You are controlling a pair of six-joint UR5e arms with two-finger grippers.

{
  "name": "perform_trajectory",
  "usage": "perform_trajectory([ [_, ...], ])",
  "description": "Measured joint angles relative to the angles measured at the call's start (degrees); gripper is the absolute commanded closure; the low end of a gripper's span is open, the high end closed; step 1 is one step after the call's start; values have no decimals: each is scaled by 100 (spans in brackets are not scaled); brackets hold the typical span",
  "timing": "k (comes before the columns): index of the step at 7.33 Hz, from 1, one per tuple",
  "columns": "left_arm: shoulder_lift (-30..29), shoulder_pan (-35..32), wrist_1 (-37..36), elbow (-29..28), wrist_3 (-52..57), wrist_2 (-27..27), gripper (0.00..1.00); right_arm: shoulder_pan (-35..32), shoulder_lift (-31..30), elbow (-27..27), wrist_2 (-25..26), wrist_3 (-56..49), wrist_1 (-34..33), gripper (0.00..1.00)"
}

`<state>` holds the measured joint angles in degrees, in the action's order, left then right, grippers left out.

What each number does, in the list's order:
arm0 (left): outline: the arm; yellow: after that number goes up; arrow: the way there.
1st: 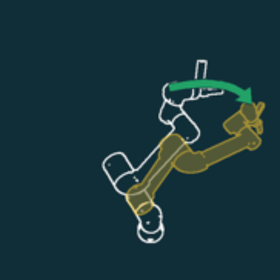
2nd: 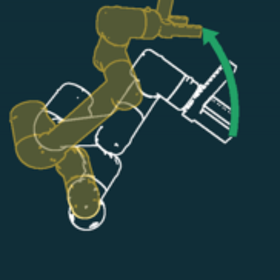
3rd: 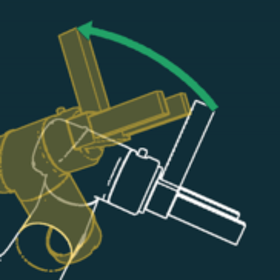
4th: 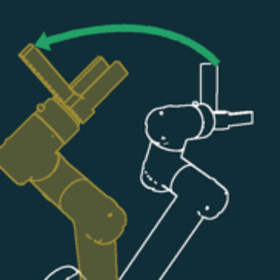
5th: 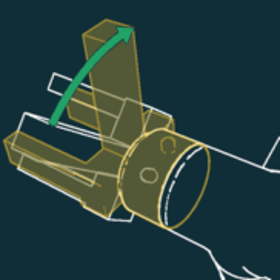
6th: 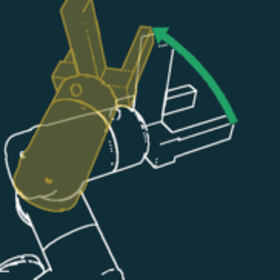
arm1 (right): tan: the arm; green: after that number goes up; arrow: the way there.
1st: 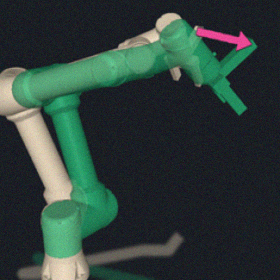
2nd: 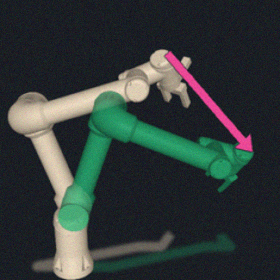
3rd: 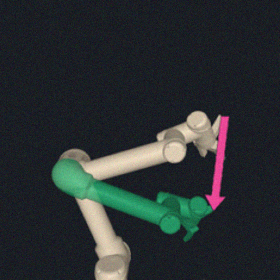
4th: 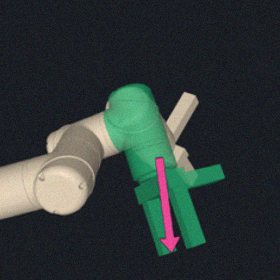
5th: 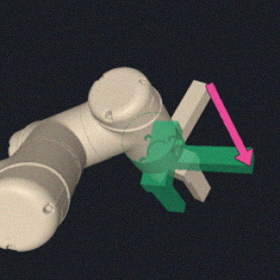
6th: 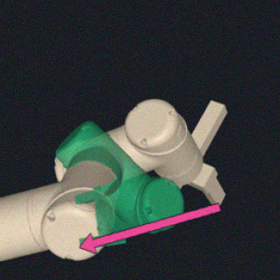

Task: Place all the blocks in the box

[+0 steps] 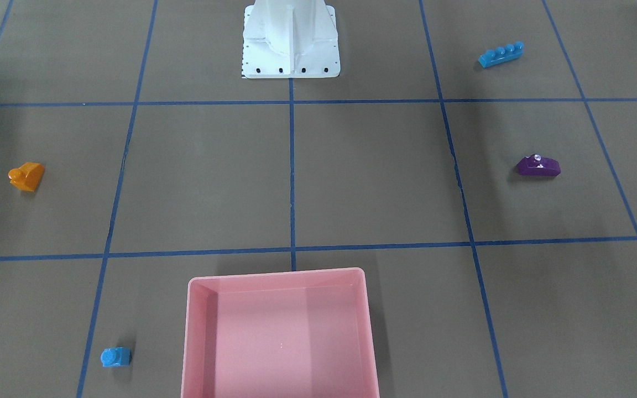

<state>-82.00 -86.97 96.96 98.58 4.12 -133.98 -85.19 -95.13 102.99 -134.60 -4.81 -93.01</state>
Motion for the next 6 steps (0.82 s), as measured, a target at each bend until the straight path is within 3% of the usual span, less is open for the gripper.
perform_trajectory([
  [3,-5,4,8,-5,4,2,0,654,32,-71,-51,160,130,0],
  [6,-9,10,55,-4,15,-5,0,1551,42,-373,-70,1881,1288,0],
])
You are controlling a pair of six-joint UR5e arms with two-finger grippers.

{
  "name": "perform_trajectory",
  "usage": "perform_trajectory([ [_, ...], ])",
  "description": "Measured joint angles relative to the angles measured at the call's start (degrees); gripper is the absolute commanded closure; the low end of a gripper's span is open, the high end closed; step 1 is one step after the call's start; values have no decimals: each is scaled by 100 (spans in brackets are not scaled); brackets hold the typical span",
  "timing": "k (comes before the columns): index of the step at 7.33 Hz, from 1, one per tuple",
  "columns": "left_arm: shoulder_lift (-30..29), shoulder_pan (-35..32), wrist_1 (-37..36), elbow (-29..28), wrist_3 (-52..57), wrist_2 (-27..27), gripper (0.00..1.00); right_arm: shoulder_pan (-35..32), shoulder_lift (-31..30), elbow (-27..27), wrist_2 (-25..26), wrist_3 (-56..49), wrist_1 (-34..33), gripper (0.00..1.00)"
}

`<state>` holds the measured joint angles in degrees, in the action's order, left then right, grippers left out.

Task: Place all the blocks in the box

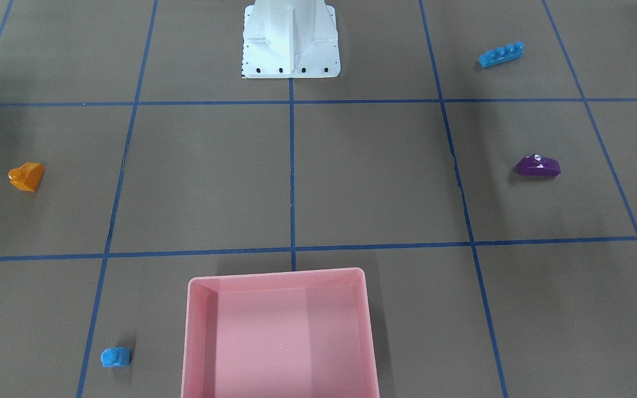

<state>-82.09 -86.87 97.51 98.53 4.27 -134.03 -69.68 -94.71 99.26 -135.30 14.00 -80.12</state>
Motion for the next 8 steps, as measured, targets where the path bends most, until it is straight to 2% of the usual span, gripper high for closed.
perform_trajectory([
  [3,0,3,44,24,3,0,0,697,224,-470,95,1564,993,0],
  [5,0,3,54,47,4,0,0,1010,283,-639,222,1953,1257,0],
  [6,0,2,56,49,4,-1,0,1139,281,-739,300,1994,1305,5],
  [7,0,1,78,50,4,-1,0,1244,286,-794,387,2017,1321,73],
  [8,0,1,121,44,4,-1,0,1318,300,-811,429,2060,1324,100],
])
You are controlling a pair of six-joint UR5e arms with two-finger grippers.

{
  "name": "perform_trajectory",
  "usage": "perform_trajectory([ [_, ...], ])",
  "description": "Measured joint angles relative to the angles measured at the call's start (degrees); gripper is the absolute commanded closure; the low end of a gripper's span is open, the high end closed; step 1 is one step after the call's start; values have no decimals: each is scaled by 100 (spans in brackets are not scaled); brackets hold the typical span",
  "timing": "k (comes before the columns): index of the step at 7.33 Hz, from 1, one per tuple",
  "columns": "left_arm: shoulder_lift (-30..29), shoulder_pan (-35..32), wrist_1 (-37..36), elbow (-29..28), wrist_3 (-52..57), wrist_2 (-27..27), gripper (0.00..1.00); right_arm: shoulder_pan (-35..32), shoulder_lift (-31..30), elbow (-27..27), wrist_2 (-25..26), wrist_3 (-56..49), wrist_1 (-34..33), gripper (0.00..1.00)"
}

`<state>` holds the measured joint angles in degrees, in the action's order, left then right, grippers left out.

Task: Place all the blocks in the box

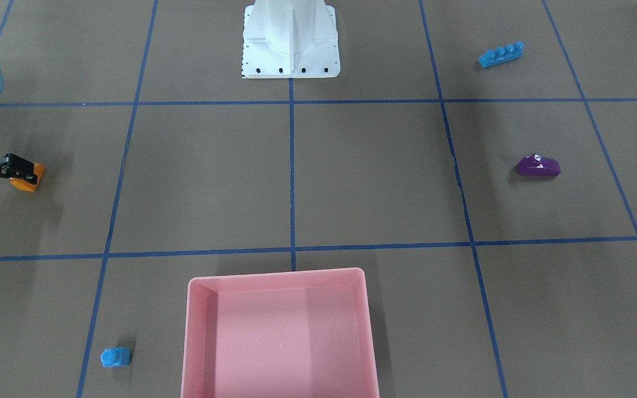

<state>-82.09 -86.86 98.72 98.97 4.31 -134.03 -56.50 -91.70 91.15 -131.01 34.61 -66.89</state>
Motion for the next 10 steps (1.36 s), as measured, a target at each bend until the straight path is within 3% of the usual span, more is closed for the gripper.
perform_trajectory([
  [3,31,2,81,-4,2,-107,0,11,-27,102,-9,95,-5,100],
  [6,205,14,452,-6,-28,-620,0,-264,54,807,-107,310,-475,100],
  [8,272,101,792,3,-536,-870,0,-526,1376,919,-159,464,-1962,100],
  [10,237,582,1311,13,-1928,-939,0,-502,3253,265,-131,1205,-3113,100],
])
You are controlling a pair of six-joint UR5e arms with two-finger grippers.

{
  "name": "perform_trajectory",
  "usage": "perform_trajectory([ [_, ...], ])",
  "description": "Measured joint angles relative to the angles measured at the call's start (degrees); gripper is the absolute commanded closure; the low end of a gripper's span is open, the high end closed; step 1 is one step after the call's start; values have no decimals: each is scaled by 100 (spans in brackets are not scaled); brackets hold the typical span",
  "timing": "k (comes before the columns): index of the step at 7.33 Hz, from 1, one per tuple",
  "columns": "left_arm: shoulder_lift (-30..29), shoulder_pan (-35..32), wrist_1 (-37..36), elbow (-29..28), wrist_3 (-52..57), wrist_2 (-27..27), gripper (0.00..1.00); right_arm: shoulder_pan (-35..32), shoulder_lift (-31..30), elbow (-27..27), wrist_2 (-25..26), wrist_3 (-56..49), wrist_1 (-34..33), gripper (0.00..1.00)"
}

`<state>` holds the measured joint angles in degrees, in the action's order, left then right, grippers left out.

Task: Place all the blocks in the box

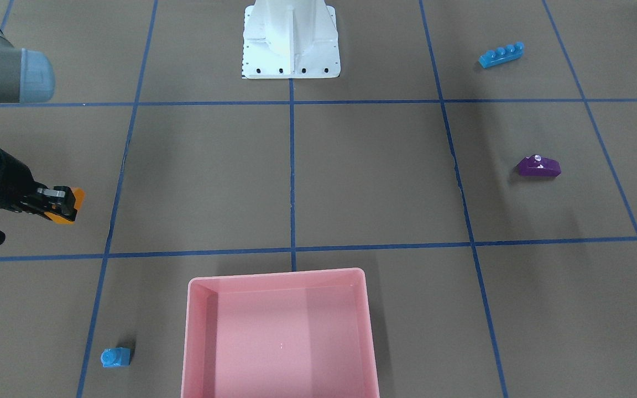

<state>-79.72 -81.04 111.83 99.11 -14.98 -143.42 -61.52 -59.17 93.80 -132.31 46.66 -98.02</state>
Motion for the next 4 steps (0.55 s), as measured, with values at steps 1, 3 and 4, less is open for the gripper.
perform_trajectory([
  [1,-44,233,209,2,-713,3,0,126,778,-589,90,469,-84,100],
  [3,-224,510,334,1,-1953,8,0,474,1963,-2148,720,1754,931,100],
  [4,-357,649,329,-5,-2531,13,0,625,2336,-2956,1103,2467,1838,100],
])
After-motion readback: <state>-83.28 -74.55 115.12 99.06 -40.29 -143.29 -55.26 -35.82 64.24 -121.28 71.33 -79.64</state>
